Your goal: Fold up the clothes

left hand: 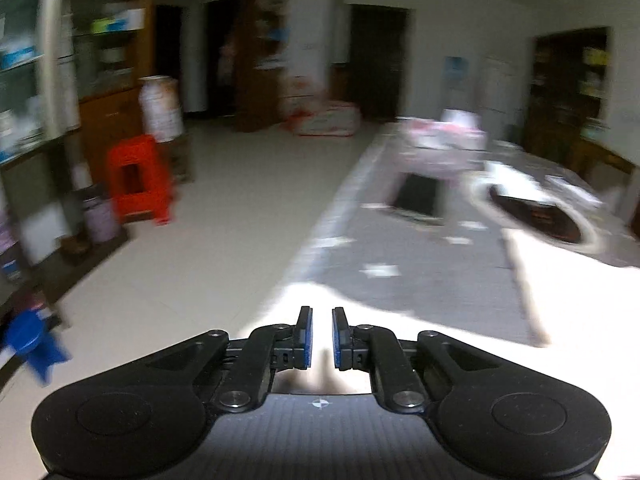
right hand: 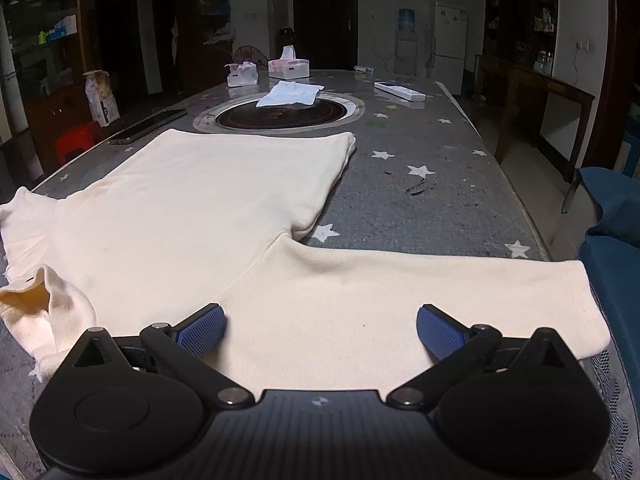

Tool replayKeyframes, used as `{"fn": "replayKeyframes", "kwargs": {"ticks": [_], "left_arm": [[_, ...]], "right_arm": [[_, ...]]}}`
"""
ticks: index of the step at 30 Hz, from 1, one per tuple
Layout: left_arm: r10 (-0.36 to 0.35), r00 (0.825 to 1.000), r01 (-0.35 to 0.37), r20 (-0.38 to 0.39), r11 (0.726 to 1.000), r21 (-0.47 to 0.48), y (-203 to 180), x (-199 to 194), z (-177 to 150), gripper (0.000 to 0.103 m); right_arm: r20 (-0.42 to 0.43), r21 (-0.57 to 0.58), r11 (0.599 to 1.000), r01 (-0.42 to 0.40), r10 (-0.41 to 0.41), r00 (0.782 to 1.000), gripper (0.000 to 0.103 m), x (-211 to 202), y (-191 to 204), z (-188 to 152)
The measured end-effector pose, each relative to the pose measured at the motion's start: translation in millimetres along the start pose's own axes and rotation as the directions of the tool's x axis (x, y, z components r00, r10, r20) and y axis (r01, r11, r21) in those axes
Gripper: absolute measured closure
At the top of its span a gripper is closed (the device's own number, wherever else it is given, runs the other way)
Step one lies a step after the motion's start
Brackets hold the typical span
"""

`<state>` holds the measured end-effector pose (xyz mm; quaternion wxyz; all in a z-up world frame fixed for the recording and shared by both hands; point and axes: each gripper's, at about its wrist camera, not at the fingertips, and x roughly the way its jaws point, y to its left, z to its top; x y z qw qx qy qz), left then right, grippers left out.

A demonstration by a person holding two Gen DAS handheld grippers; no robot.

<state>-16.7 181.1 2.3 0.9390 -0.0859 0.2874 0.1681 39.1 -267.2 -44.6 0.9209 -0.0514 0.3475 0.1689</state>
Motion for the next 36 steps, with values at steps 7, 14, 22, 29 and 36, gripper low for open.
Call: {"fn": "replayKeyframes", "kwargs": {"ticks": [7,14,22,29,36], "left_arm": [[-0.282,0.958,0.285,-0.060,0.957,0.049,-79,25,13,0.093],[-0.391,0.910,0.402,-0.138,0.913,0.069,-127,64,16,0.093],[-0.339,0.923,0.353,-0.182,0.934,0.050,-117,95,16,0.095],[-0.344,0.925,0.353,-0.164,0.935,0.027,-106,93,23,0.095],[-0.391,0.906,0.417,-0.162,0.891,0.182,-127,58,-1,0.094]], "right_arm": [[0.015,0.001,1.000,-0.003,0.003,1.000,0.000,-1,0,-2],[0.027,0.004,1.000,-0.007,0.007,1.000,0.000,-1,-1,-4],[0.033,0.007,1.000,-0.009,0.009,0.999,0.000,-1,-1,-5],[0.034,0.009,1.000,-0.010,0.010,0.999,0.000,-1,-1,-5],[0.034,0.009,1.000,-0.010,0.009,0.999,0.000,-1,-2,-5]]}}
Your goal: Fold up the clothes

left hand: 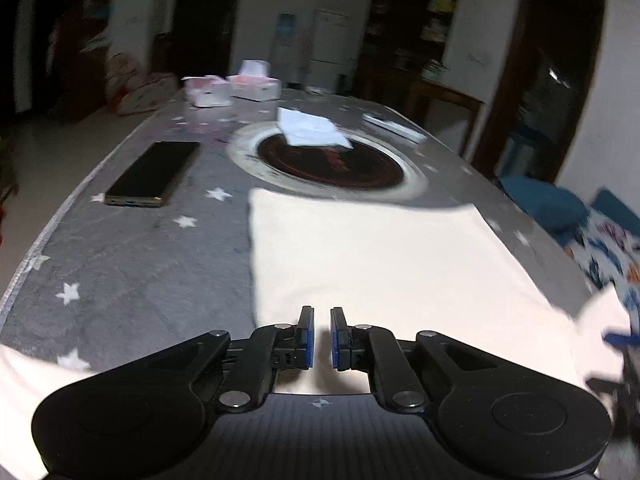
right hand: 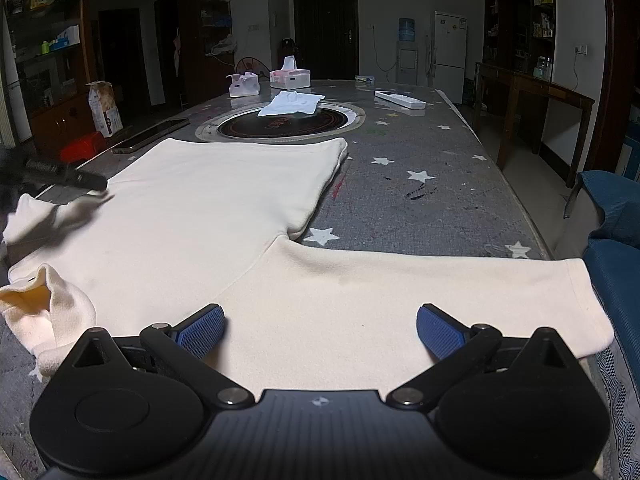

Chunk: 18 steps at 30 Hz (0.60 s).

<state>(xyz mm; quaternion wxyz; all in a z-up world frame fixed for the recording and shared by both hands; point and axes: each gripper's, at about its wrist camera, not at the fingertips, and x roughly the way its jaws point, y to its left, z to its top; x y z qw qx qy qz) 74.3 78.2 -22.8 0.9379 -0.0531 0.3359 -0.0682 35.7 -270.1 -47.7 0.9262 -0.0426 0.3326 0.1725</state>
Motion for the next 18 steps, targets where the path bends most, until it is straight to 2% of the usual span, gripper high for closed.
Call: {"fn": "replayKeyframes", "kwargs": {"ticks": [6,8,13,18], "left_arm": [[0.016,1.000,-0.016,0.002,0.995,0.101,-15,-15,-26,0.087],[0.014,1.000,-0.015,0.003,0.995,0.098,-14,-21,-31,0.084],[0.023,1.000,-0.025,0.017,0.996,0.083,-11,-36,-39,0.083],[0.022,0.999,-0.025,0.044,0.998,0.064,-18,-48,-34,0.078]], "right_arm": [[0.000,-0.002,1.000,0.002,-0.002,1.000,0.000,0,0,0],[0.001,-0.002,1.000,0.002,-0.002,1.000,0.000,0,0,0],[0.001,-0.004,1.000,0.003,-0.003,1.000,0.000,0,0,0],[-0.004,-0.009,1.000,0.003,-0.003,1.000,0.000,1,0,1]]}}
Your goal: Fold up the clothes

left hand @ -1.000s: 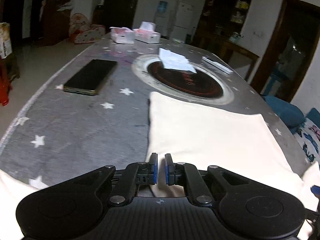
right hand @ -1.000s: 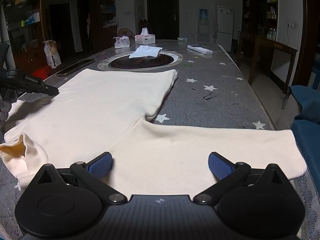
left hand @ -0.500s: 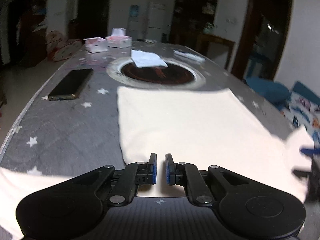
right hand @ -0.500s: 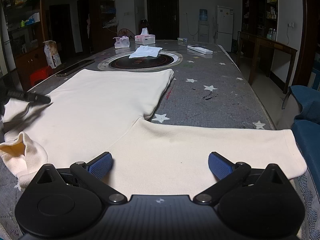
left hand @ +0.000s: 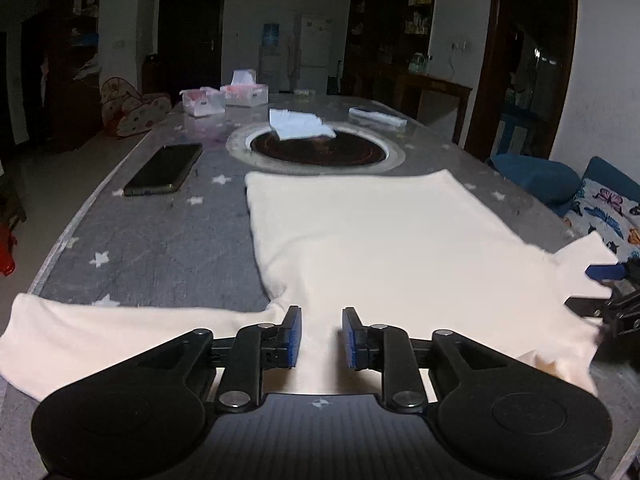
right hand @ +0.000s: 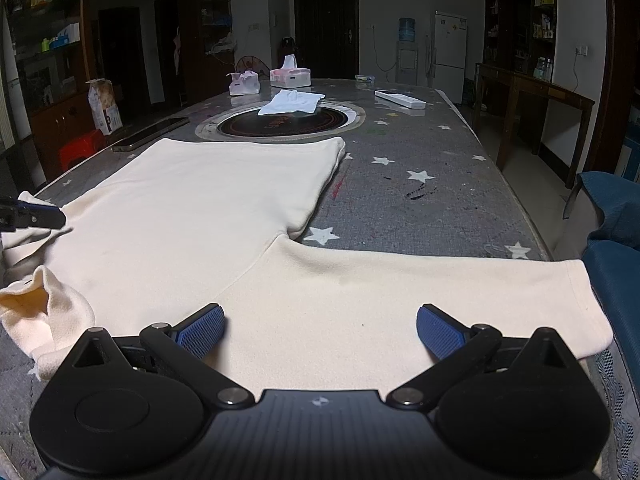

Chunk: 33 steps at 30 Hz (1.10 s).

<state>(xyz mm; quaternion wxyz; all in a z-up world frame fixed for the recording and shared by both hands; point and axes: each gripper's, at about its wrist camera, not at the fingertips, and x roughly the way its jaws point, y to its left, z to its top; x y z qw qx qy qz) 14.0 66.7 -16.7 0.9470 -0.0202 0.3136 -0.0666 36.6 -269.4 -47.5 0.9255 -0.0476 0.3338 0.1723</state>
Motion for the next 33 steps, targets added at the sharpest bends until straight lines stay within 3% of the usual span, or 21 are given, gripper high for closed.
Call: {"fn": "replayKeyframes", "kwargs": {"ticks": [4,10,16,19,25,30,33], "left_arm": [[-0.063,0.998,0.063,0.026,0.998,0.001,-16,-4,7,0.078],[-0.159,0.987,0.161,-0.026,0.984,0.081,-49,4,-4,0.078],[-0.234,0.970,0.240,-0.062,0.963,0.122,-58,-7,-17,0.078],[-0.239,0.967,0.251,-0.093,0.955,0.155,-61,-13,-27,0.078],[-0.276,0.959,0.283,-0.067,0.943,0.173,-62,-34,-32,0.078],[-0.267,0.962,0.273,-0.059,0.938,0.213,-67,-37,-35,0.077],[-0.272,0.961,0.275,-0.050,0.927,0.255,-71,-41,-37,0.066]], "right_arm": [[-0.010,-0.008,1.000,0.010,-0.010,1.000,0.000,-2,2,1],[0.019,-0.061,0.998,0.000,0.001,1.000,0.000,-17,16,6],[0.037,-0.146,0.985,-0.091,0.097,0.995,0.000,-31,41,15],[0.025,-0.192,0.971,-0.143,0.150,0.988,0.000,-33,56,17],[0.002,-0.243,0.943,-0.227,0.235,0.972,0.001,-38,78,17],[-0.052,-0.262,0.918,-0.298,0.295,0.954,0.028,-34,93,14],[-0.073,-0.280,0.902,-0.328,0.321,0.944,0.045,-32,103,12]]}}
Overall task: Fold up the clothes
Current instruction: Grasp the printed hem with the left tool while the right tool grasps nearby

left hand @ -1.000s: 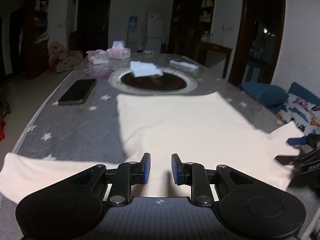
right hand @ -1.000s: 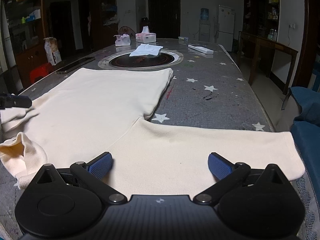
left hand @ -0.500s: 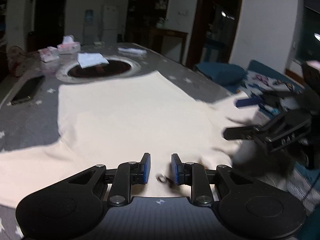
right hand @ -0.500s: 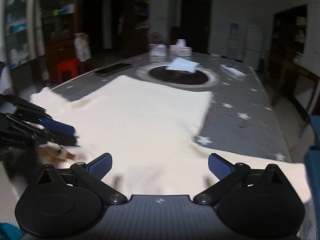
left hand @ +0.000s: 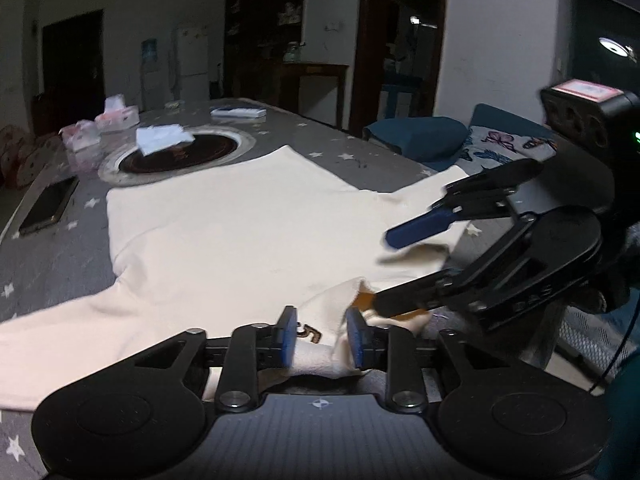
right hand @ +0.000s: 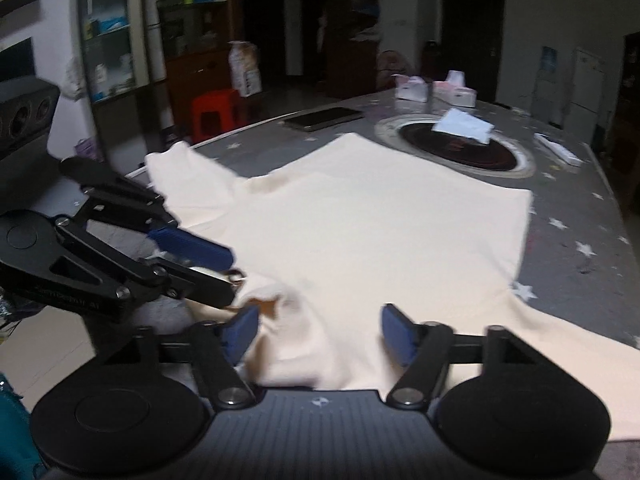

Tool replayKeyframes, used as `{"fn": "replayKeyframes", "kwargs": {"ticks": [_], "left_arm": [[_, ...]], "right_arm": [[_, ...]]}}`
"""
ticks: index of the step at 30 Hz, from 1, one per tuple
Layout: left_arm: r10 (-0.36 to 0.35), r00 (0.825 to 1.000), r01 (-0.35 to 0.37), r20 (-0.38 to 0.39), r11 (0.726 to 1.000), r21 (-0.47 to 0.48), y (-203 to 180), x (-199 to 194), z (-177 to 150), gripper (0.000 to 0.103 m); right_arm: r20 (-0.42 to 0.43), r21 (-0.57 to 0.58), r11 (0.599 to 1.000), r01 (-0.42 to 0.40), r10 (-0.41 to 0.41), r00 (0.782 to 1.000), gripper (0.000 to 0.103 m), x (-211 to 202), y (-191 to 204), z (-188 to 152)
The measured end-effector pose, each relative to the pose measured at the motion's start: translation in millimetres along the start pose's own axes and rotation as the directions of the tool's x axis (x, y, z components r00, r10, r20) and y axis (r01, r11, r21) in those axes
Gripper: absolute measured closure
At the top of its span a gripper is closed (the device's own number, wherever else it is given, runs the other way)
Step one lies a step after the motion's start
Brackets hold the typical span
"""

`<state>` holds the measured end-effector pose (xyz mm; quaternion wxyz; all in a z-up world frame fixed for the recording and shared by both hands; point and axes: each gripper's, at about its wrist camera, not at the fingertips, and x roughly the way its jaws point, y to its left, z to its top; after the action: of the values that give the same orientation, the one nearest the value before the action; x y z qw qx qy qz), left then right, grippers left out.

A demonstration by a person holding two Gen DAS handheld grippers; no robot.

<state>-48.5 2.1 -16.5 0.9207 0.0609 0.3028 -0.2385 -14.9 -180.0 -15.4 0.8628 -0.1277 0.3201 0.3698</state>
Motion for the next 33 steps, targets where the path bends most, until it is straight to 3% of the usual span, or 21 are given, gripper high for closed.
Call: {"fn": "replayKeyframes", "kwargs": {"ticks": [2,6,7,9,10,12,15,20,24,28,31,33], "left_arm": [[0.003,1.000,-0.003,0.008,1.000,0.029,-3,-1,0,0.064],[0.035,0.999,-0.034,-0.005,0.998,0.061,-6,6,-2,0.065],[0.043,0.999,-0.042,-0.009,0.997,0.072,-7,9,-3,0.065],[0.055,0.998,-0.054,-0.007,0.994,0.092,-9,11,-5,0.077],[0.057,0.998,-0.056,-0.008,0.994,0.096,-9,12,-5,0.092],[0.046,0.999,-0.046,-0.002,0.995,0.084,-8,9,-3,0.098],[0.026,1.000,-0.027,0.018,0.997,0.071,-7,2,0,0.100],[0.002,1.000,0.000,-0.016,0.997,0.078,-5,4,1,0.100],[-0.003,0.999,0.003,0.045,1.000,-0.013,11,-5,19,0.098],[0.021,0.998,-0.017,0.057,0.998,-0.063,21,10,36,0.097],[0.011,1.000,-0.008,0.023,0.994,-0.112,23,33,40,0.097],[-0.013,1.000,0.014,0.010,0.993,-0.120,18,46,40,0.097]], "right_arm": [[-0.004,-0.018,1.000,-0.013,0.013,1.000,0.051,3,5,1],[-0.020,-0.044,0.999,-0.014,0.013,1.000,0.078,13,10,1],[-0.025,-0.046,0.999,-0.009,0.008,1.000,0.079,15,10,1],[-0.023,-0.054,0.998,-0.008,0.006,1.000,0.088,15,10,0],[-0.017,-0.060,0.998,-0.011,0.010,1.000,0.091,13,11,0],[-0.008,-0.067,0.998,-0.021,0.021,1.000,0.099,9,11,1],[-0.003,-0.092,0.995,-0.040,0.040,0.999,0.100,0,14,2],[-0.043,-0.117,0.989,-0.091,0.086,0.995,0.100,1,19,-6],[-0.010,-0.051,0.991,-0.121,0.121,0.993,0.097,-11,11,-5],[0.029,0.015,0.995,-0.099,0.099,0.995,0.095,-23,-2,-4],[0.045,0.064,0.997,-0.051,0.048,0.998,0.089,-30,-13,-8],[0.057,0.105,0.994,-0.011,0.005,0.998,0.080,-37,-22,-11]]}}
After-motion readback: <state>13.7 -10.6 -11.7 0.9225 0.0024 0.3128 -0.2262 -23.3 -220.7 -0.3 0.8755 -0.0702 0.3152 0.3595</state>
